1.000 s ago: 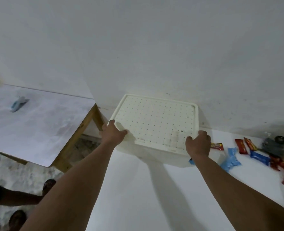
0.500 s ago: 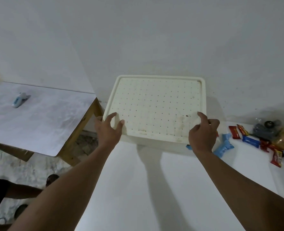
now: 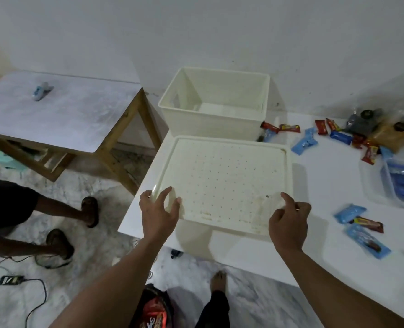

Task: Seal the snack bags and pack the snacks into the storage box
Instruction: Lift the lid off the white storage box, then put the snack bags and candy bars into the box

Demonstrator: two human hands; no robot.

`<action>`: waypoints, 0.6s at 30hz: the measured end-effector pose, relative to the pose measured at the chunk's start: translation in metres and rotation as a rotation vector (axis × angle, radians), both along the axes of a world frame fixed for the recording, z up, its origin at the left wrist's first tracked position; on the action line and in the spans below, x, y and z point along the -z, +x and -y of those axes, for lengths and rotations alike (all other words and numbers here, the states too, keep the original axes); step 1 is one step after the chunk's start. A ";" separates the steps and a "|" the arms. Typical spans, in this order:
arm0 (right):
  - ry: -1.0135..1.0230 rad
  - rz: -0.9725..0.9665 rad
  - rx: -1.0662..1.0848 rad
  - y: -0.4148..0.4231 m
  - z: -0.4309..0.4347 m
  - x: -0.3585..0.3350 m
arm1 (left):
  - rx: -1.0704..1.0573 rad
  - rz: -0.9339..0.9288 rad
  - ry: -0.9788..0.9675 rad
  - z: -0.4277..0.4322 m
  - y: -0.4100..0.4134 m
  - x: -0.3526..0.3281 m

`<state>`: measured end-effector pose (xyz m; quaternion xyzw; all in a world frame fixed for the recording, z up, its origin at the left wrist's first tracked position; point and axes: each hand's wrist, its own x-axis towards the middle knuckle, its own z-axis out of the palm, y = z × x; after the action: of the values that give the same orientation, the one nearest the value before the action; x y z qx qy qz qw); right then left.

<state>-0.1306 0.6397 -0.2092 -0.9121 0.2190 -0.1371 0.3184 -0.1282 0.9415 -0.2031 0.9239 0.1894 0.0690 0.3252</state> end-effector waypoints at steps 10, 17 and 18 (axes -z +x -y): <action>-0.225 -0.677 -0.251 -0.022 -0.006 0.058 | 0.190 -0.570 0.290 -0.009 -0.023 0.064; -0.032 -0.578 -0.184 0.060 0.048 -0.007 | 0.263 -0.354 0.280 0.047 0.063 0.014; 0.029 -0.541 -0.167 0.079 0.064 -0.020 | 0.320 -0.293 0.221 0.065 0.084 0.002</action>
<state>-0.0517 0.5760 -0.1896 -0.9257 0.2221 0.1412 0.2717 -0.0442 0.8760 -0.2051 0.9722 0.0772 -0.0980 0.1980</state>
